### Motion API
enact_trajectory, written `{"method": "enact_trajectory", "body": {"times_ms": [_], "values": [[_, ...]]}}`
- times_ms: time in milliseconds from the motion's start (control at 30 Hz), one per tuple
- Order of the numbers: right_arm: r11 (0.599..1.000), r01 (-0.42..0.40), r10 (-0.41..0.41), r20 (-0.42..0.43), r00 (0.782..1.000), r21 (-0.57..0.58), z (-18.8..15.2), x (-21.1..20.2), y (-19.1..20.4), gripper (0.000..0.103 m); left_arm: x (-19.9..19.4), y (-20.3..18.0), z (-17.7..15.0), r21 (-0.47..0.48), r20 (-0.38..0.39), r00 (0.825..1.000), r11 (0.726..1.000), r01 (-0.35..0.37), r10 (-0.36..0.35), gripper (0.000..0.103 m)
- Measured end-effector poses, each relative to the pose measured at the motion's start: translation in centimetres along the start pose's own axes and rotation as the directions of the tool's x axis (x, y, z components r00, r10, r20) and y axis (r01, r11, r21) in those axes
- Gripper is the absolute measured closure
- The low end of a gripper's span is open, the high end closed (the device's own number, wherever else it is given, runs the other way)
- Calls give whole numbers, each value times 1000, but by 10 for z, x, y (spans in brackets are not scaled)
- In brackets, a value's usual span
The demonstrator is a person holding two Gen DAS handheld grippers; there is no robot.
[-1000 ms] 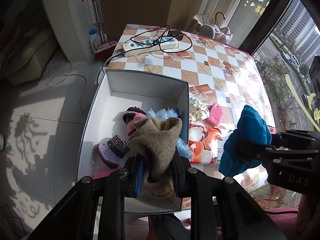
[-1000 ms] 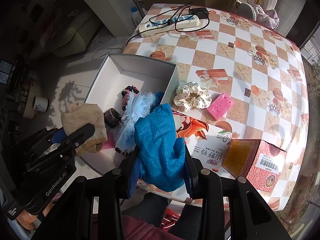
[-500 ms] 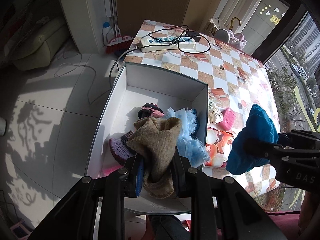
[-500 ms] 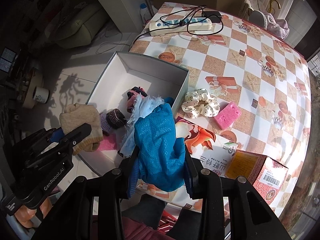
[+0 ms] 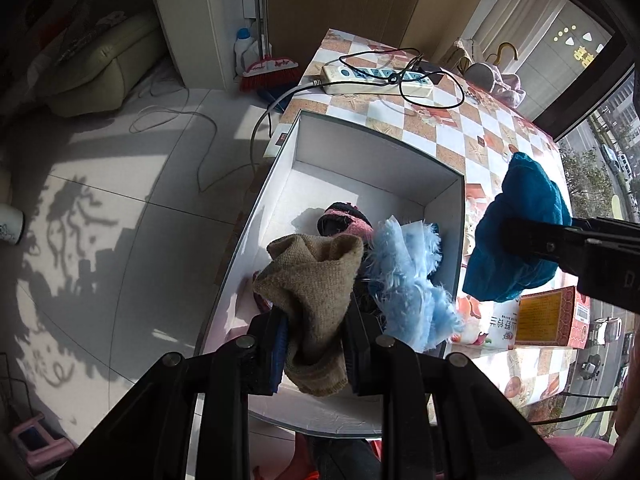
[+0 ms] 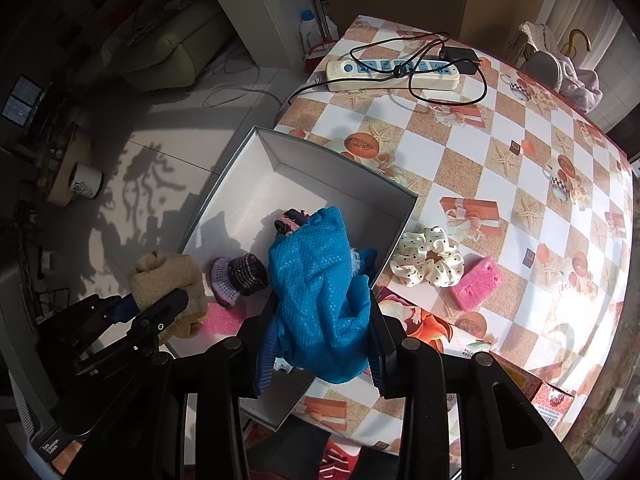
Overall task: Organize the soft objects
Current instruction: 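Lower the beige sock and teal cloth over the white box, then open the right tool to drop the teal cloth while the left tool releases the sock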
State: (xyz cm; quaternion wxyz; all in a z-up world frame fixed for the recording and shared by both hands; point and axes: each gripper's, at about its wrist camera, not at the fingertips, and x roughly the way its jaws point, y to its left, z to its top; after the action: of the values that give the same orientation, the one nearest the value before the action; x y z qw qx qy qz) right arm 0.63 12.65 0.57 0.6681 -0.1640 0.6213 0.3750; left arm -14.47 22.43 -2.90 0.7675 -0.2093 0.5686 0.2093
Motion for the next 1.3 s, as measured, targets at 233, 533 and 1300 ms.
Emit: {"method": "enact_trajectory", "body": {"times_ms": [233,533,1300], "values": [[1000,-1,2,12,1000,-27,21,2,11,64,5,-3,0,-1,-7,1000,1000,-1,1,76],[1000,-16,16,1,1000,-8,36,8,12,58,7,-6,0,4,-15,1000,1000,-2,3,60],[968,-1,1,-1,1000,252,22,-29,-118,15,-14,-37,20,15,110,978,984,176,-176,0]]}}
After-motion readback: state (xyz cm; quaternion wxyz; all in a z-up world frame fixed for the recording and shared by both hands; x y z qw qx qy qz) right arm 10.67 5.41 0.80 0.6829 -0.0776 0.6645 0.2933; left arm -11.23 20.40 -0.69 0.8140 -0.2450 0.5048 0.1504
